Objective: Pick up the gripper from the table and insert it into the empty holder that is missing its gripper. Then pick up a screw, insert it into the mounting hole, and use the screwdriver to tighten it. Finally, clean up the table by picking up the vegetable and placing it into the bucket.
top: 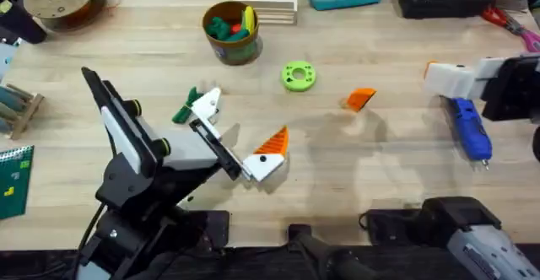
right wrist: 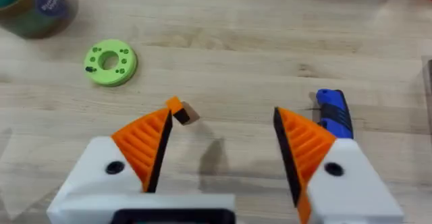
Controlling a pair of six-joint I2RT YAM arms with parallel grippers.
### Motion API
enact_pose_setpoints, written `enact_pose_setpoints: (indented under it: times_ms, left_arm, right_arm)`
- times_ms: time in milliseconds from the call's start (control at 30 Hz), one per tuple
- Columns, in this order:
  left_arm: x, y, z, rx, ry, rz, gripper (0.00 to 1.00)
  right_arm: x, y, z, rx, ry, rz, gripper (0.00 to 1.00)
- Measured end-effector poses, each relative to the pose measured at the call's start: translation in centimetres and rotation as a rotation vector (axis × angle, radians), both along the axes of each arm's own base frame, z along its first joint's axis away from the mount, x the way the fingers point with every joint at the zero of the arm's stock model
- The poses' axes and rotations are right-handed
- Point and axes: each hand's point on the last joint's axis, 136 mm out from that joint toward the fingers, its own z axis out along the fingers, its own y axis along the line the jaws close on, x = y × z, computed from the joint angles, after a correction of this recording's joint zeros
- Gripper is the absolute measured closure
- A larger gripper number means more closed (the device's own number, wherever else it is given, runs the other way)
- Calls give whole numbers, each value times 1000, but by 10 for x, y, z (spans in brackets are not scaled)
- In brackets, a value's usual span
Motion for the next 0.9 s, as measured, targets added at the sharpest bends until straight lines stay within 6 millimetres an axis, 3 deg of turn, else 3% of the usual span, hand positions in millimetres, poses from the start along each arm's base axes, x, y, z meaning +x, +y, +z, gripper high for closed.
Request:
enact_pose_setpoints:
  times_ms: [900]
  left_arm:
    - [-2, -1, 0, -4, 4, -12, 14]
  right_arm:
    - [0, 0, 0, 0, 0, 0, 105]
